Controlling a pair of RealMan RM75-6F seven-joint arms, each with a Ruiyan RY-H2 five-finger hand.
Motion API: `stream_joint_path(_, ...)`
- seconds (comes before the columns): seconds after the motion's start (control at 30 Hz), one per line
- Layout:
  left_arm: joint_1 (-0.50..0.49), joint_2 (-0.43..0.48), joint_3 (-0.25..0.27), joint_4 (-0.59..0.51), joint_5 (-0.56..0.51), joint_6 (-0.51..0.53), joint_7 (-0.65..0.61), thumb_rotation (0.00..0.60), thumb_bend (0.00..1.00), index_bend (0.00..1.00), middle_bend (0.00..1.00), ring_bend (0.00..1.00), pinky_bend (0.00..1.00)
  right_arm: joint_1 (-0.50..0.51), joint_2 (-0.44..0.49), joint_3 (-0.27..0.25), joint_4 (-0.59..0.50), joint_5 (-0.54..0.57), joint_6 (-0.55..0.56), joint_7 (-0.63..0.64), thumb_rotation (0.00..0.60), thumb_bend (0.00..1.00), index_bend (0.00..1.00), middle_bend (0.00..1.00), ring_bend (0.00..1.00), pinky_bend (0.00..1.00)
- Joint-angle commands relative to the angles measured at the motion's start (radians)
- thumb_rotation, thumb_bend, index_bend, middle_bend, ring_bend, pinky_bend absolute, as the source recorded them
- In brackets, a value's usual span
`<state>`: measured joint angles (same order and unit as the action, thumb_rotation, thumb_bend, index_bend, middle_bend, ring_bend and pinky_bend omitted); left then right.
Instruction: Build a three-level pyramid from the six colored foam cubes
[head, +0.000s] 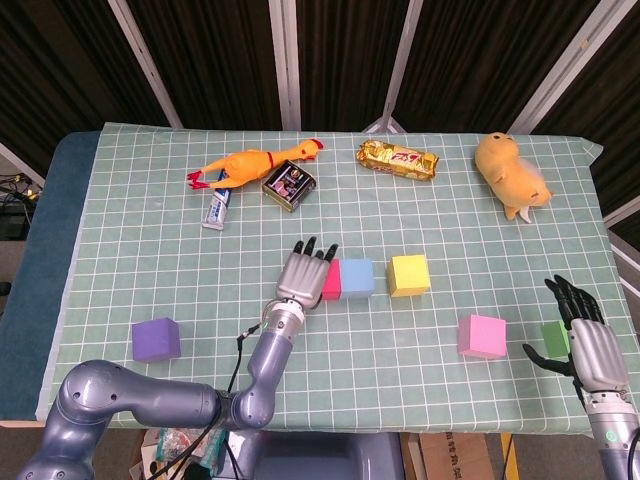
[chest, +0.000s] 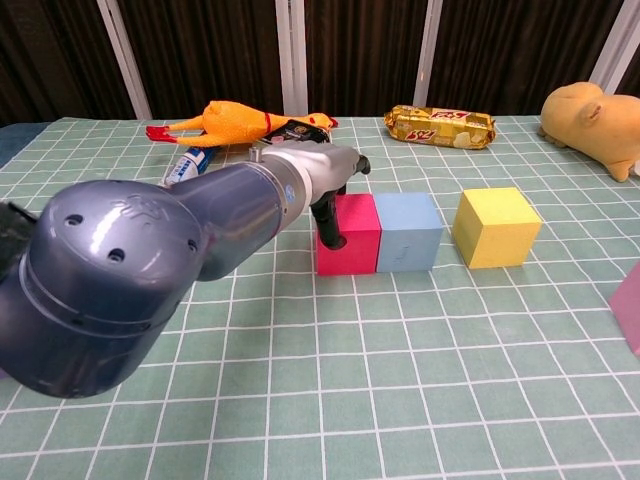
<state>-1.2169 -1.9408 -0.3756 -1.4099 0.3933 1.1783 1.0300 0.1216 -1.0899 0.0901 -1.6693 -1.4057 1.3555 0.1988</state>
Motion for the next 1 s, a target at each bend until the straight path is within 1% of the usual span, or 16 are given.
stream_joint_path(0.03,0.001,0.000,0.000,-0.001,-0.001,0.000,-0.001,0.600,0.46,0.01,0.29,0.05,0.12,0.000,0.000,0.000,0.000,0.000,0.000,0.000,0.600,0.24,0.00,0.00,0.00,0.00)
stream_joint_path(0.23,0.000,-0.004,-0.002,0.001,-0.002,-0.002,-0.002,0.600,0.45,0.01,0.29,0.05,0.12,0.000,0.000,-0.001,0.000,-0.001,0.001,-0.002,0.600,0.24,0.00,0.00,0.00,0.00)
stream_joint_path(0.37,-0.001,-0.007,-0.001,0.004,-0.002,-0.001,0.000,0.600,0.38,0.00,0.27,0.05,0.12,0.000,0.000,0.000,0.000,0.000,0.002,-0.001,0.600,0.24,0.00,0.00,0.00,0.00)
stream_joint_path(0.5,-0.002,-0.008,-0.003,0.004,-0.012,0.001,0.008,0.600,0.30,0.00,0.21,0.04,0.12,0.000,0.000,0.000,0.000,-0.001,0.001,-0.002,0.600,0.24,0.00,0.00,0.00,0.00)
stream_joint_path(0.57,-0.002,-0.007,-0.003,0.004,-0.017,0.001,0.012,0.600,0.28,0.00,0.18,0.04,0.11,0.000,0.000,0.000,0.000,-0.001,0.001,-0.002,0.600,0.24,0.00,0.00,0.00,0.00)
stream_joint_path(0.8,0.002,0.001,-0.003,-0.006,-0.019,0.002,0.013,0.600,0.26,0.00,0.10,0.03,0.10,-0.001,-0.001,0.000,0.000,-0.001,0.002,-0.005,0.600,0.24,0.00,0.00,0.00,0.00)
stream_joint_path(1.0,0.013,0.031,-0.010,-0.041,-0.012,0.010,0.003,0.600,0.26,0.00,0.08,0.01,0.09,-0.002,-0.001,-0.002,-0.001,0.000,0.002,-0.010,0.600,0.24,0.00,0.00,0.00,0.00)
